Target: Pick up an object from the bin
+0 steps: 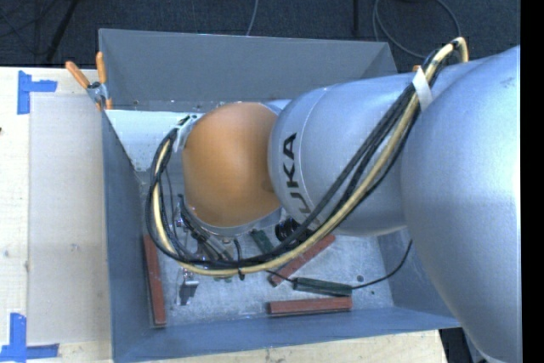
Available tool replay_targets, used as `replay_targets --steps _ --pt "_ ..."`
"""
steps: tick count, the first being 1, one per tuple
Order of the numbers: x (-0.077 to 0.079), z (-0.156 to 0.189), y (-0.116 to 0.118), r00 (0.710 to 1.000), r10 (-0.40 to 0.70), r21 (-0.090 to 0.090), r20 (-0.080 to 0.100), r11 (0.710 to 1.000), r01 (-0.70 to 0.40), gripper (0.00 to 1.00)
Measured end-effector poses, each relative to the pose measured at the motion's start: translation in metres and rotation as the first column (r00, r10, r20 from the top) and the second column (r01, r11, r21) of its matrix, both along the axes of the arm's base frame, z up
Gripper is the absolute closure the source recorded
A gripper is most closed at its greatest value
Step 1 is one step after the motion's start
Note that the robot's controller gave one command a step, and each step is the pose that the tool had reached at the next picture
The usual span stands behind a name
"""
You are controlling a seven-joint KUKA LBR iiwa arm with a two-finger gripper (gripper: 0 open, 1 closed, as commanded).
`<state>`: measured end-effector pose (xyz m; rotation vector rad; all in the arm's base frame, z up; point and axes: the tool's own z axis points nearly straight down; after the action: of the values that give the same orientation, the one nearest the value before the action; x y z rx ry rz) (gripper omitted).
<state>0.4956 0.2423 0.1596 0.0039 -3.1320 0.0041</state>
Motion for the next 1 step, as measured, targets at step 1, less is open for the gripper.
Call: replay_targets --steps 1 --pt "0.0022 0.0044 -0.001 1.0 -0.004 0.002 0.007 1.0 0.004 0.0"
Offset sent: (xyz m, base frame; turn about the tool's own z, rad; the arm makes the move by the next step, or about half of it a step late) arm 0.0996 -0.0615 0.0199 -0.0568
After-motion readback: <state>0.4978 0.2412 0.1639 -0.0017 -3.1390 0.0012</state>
